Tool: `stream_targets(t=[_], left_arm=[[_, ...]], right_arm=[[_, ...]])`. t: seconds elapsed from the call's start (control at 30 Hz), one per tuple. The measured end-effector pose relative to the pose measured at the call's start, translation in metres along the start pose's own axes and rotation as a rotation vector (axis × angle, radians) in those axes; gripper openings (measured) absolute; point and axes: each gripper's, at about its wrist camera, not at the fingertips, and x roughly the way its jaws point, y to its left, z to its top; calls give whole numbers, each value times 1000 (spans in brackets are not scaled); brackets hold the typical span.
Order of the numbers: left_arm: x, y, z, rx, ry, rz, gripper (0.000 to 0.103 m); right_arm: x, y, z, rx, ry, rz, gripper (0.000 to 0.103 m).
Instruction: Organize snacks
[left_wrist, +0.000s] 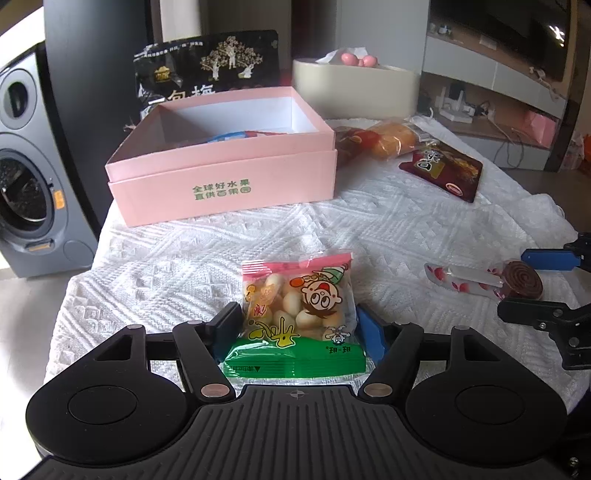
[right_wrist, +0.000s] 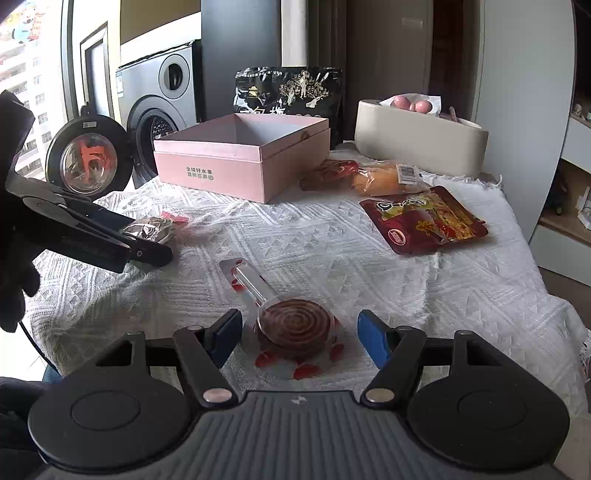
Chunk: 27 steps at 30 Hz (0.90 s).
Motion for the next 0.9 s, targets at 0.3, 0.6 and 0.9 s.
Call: stream_targets(t=[0.3, 0.6, 0.9], left_arm=[[-19, 7, -10, -28, -32, -59, 68], [-61, 29, 24, -81, -186, -78, 64], [-19, 101, 139, -182, -248, -70, 65]], right_arm=[[-6, 4, 4, -62, 18, 61, 54], [-42, 10, 55, -114, -105, 114, 54], [25, 11, 184, -3, -153, 171, 54]])
